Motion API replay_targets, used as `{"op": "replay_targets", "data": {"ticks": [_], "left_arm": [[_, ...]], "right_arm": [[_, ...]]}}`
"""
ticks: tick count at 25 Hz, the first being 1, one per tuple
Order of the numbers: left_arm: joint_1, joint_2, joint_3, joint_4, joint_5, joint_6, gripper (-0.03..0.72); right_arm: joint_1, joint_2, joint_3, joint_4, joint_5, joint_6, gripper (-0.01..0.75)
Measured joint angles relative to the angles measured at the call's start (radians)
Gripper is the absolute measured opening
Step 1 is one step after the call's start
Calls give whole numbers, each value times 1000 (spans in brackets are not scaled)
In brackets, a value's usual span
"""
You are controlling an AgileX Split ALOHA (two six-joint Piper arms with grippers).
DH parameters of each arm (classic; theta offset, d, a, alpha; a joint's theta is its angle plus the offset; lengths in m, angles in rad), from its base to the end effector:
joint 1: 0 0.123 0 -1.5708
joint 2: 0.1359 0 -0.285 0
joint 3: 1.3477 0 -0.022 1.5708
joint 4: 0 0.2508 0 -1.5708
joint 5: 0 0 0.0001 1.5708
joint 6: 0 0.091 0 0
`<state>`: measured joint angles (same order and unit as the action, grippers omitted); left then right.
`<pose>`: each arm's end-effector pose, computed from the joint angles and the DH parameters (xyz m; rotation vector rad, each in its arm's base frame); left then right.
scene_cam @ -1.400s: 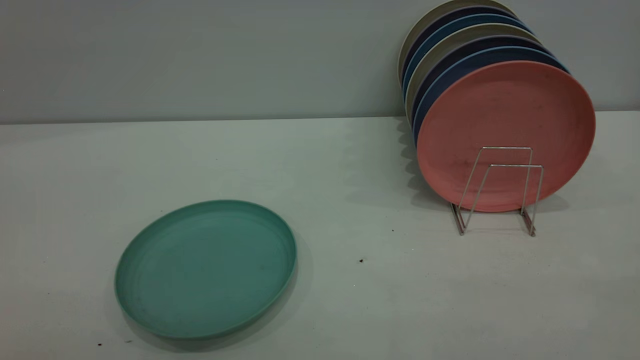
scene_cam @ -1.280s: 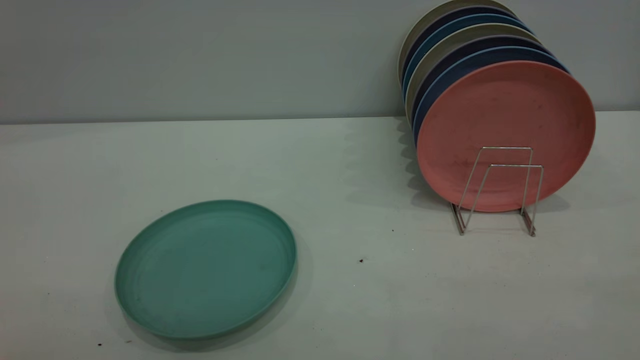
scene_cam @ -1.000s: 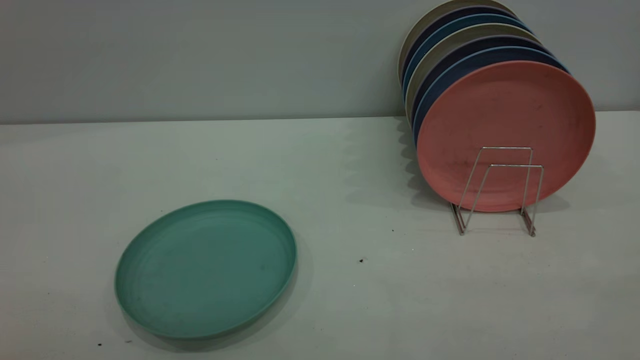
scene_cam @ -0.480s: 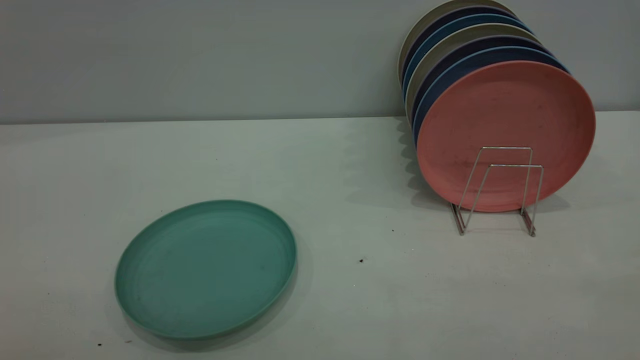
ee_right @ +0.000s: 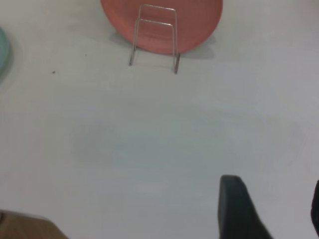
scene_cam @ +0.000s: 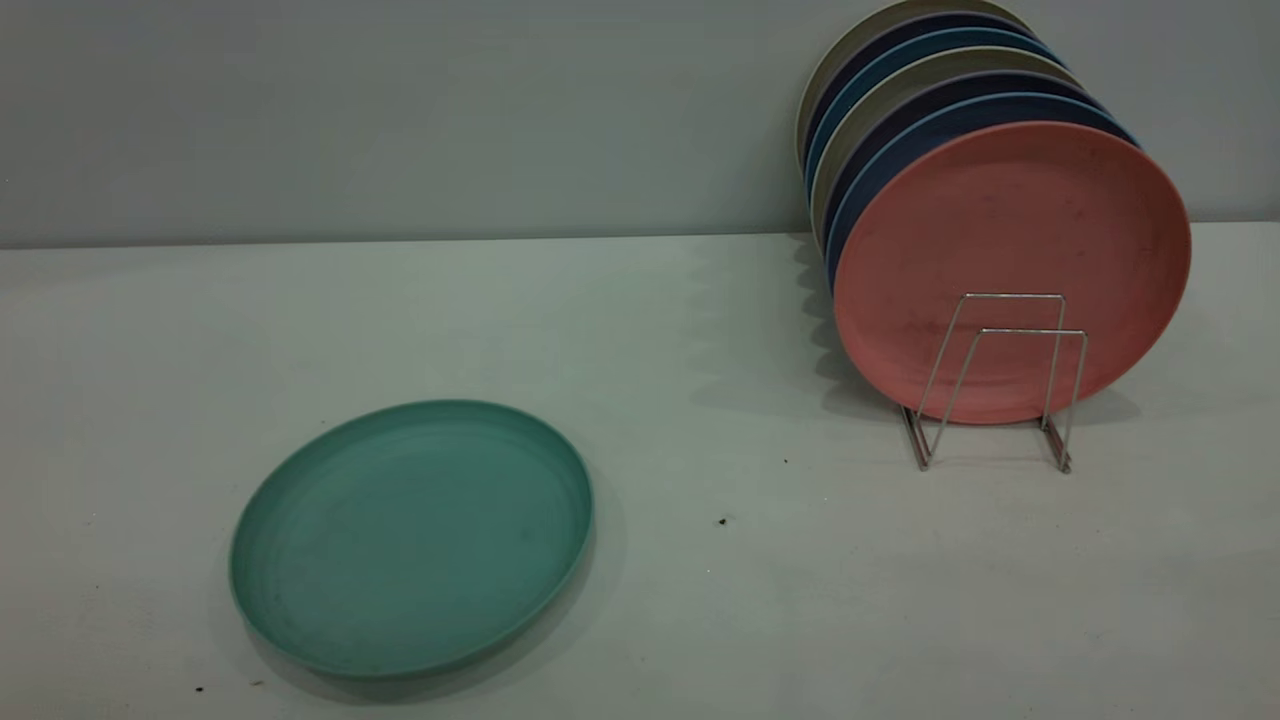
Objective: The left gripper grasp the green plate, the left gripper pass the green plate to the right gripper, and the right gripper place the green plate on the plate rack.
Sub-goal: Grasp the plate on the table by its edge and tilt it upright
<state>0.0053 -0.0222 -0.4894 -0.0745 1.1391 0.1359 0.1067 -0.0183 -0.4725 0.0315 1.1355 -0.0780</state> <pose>-0.0105 -0.0062 0.2682 0.1451 2.1037 -0.0055 -0.0081 0.0017 0.2637 -0.1990 2.1190 0.0552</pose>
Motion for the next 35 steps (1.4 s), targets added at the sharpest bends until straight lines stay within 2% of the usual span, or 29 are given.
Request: {"op": "replay_targets", "data": {"ticks": [7,11,15,22,25,31,35], "left_arm": [[0,3,0,0,-4,-18,591],[0,92,-43,-1,4,-73,591],[0,278,-137,-11,-16,-86,591],[0,640,-279,-12,-145,-84,591],[0,773,-285,-15,-243,-76,591],[0,1045,-290,-52,-398,-74,591],[0,1230,-317,-127,-457,-25,591]], "right_arm": [[0,0,-1,0,-2,0,378],[0,31,-32,37,-40,0,410],[0,181,-80,84,-117,0,445],[0,556,-224,106,-200,-69,454],[0,696,-232,203,-300,-159,454],[0,953,-232,524,-497,-450,454],[0,1085,-232,778,-539,-668,454]]}}
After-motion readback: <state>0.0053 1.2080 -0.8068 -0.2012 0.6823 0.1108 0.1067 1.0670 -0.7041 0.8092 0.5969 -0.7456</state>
